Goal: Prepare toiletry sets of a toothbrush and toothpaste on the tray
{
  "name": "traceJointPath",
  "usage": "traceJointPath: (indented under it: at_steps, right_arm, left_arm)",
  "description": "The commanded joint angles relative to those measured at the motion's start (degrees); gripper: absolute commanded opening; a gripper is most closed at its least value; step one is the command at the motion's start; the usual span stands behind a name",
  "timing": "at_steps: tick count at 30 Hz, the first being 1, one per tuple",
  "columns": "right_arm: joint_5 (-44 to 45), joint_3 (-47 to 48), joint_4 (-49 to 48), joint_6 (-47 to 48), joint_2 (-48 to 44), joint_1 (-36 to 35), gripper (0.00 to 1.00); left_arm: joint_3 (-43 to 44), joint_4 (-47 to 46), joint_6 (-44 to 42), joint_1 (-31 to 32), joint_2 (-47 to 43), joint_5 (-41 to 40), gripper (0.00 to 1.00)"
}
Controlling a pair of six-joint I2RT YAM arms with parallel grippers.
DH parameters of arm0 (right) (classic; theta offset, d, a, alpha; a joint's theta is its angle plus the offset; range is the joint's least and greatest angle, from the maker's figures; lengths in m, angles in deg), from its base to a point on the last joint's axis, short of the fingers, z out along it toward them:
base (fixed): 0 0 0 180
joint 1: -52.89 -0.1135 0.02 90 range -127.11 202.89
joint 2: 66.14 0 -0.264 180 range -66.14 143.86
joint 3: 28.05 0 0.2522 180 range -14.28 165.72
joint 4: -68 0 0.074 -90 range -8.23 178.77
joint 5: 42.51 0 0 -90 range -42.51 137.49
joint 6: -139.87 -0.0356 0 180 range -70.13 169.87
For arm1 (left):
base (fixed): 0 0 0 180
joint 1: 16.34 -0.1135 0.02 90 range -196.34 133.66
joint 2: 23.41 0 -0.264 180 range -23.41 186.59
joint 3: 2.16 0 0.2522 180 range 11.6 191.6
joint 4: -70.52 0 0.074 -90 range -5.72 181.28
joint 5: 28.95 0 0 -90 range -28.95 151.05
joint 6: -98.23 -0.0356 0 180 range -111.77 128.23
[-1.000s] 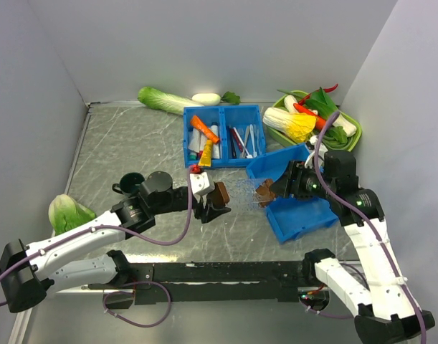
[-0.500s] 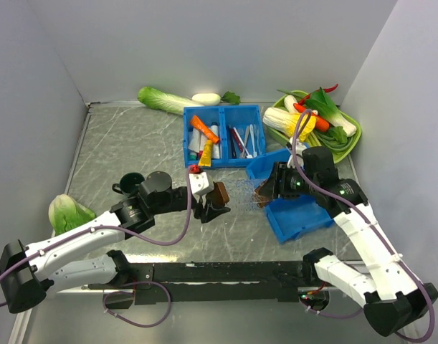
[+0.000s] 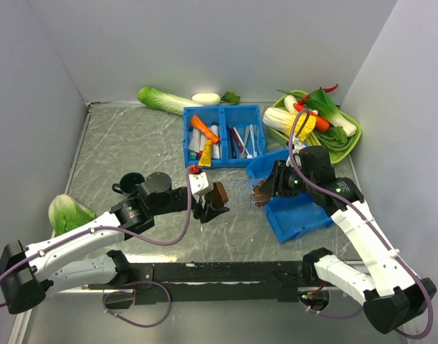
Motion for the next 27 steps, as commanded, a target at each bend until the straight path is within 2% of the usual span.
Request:
traceJointPath:
  at_steps: [1, 2, 4, 5, 7, 9, 15, 24, 27]
  right_arm:
    - [0.8, -0.8, -3.8, -2.0, -1.1, -0.9, 0.00]
    - [1.1, -0.9, -3.9, -2.4, -1.3, -0.9, 0.00]
    - [2.3, -1.3, -5.0, -3.7, -1.9, -0.9, 0.00]
    - [2.8, -1.4, -5.3, -4.1, -2.3, -0.8, 0.00]
    - [4.6, -1.7, -5.8, -5.4, -2.9, -0.8, 0.00]
    - [6.6, -1.6, -6.2, -6.4, -3.2, -0.8, 0.00]
    - [9.5, -1.7, -7.2, -8.2, -3.0, -1.0, 0.00]
    - [20.9, -1.1, -6.7, -11.3, -0.2, -5.1, 0.00]
    - [23.3, -1.4, -7.7, -12.9, 0.3, -5.7, 0.00]
  left_arm:
    - [2.5, -4.7, 0.5, 0.1, -1.2, -1.6, 0.33]
    - [2.5, -4.7, 0.5, 0.1, -1.2, -1.8, 0.51]
    - [2.6, -4.4, 0.5, 0.1, -1.1, -1.9, 0.64]
    - [2.7, -4.4, 0.5, 0.1, -1.1, -2.1, 0.76]
    - [3.0, -4.1, 0.5, 0.1, -1.3, -2.6, 0.91]
    - [2.9, -4.1, 0.4, 0.1, -1.7, -3.4, 0.98]
    - [3.3, -3.0, 0.1, 0.1, -2.8, -5.1, 0.96]
    - [5.1, -1.8, 0.5, -0.6, -5.5, -10.8, 0.96]
    - [4.9, -2.0, 3.4, -0.8, -5.9, -11.0, 0.96]
